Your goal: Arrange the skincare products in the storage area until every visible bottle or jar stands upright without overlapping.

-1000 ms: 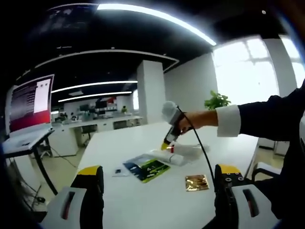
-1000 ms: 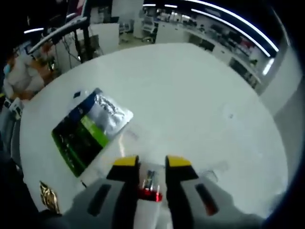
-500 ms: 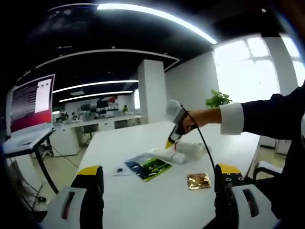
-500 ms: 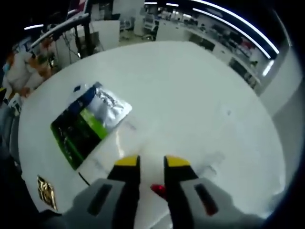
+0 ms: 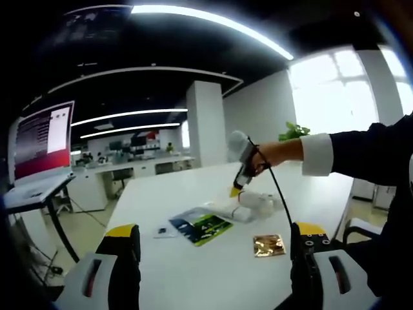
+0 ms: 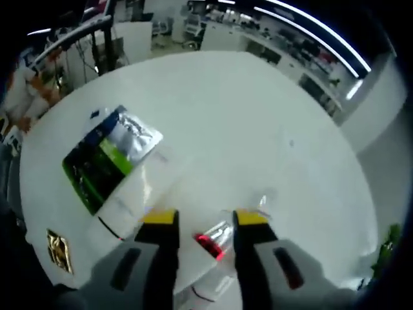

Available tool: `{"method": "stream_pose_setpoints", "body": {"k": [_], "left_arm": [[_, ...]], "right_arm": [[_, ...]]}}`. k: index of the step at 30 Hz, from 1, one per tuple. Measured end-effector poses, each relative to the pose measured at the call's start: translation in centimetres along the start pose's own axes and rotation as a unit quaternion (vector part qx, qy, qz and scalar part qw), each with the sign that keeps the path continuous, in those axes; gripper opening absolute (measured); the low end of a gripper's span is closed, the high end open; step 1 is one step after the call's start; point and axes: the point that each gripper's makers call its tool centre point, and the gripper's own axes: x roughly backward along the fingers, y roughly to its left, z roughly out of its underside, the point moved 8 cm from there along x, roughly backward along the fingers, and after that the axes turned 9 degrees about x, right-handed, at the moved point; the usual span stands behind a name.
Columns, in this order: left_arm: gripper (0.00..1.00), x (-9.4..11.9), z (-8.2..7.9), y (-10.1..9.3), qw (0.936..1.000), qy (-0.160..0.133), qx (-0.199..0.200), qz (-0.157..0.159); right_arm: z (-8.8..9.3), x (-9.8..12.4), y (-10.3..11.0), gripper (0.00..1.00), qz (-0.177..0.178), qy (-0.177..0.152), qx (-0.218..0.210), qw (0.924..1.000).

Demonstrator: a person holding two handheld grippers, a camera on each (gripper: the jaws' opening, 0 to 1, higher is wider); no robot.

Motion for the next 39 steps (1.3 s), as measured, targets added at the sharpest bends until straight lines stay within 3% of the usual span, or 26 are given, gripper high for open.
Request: {"method": "stream_pose_setpoints", "body": {"k": [5,11,15,17,19,22,27,29,39], "left_arm": [[0.99,0.2,-0.1,0.0,1.0000,-0.004,0.000,0.000],[0.99,0.2,-0.1,0.1,1.0000,-0.003,0.000,-0.002],[0.99,0.0,0.0,-0.1,1.0000,-0.002,-0.001,0.001],[0.99,-0.1,0.0,-0.2,1.0000,-0.001,-0.002,0.002],[0.99,-0.1,0.0,-0.3,1.0000,0.000,-0.003,0.003],[0.99,0.1,0.0,-0.2,1.0000,-0.002,-0.002,0.002],[0.99,0.0,0.1,-0.1,1.0000,-0.002,0.000,0.001],[0.99,0.0,0.1,-0.1,1.0000,-0.001,0.000,0.002],[0.99,0.1,0.2,0.0,1.0000,-0.001,0.003,0.003]], "right_arm": [[1.4,0.3,0.8,0.43,-0.003,0.021,-0.009,0.9997],[1.9,0.4,0.9,0.43,0.002,0.041,-0.005,0.9992],[1.9,0.4,1.4,0.43,0.006,0.034,-0.008,0.9994],[1.6,0.2,1.7,0.42,0.004,0.010,-0.002,0.9999],[1.8,0.0,2.1,0.42,-0.005,0.016,-0.009,0.9998],[1.2,-0.7,0.8,0.46,0.002,0.009,-0.008,0.9999],[0.8,-1.1,0.3,0.36,-0.013,0.003,-0.010,0.9999],[0.6,-1.4,0.3,0.37,-0.013,0.006,-0.011,0.9998],[1.2,-2.2,1.6,0.38,-0.017,0.007,-0.020,0.9996]]}}
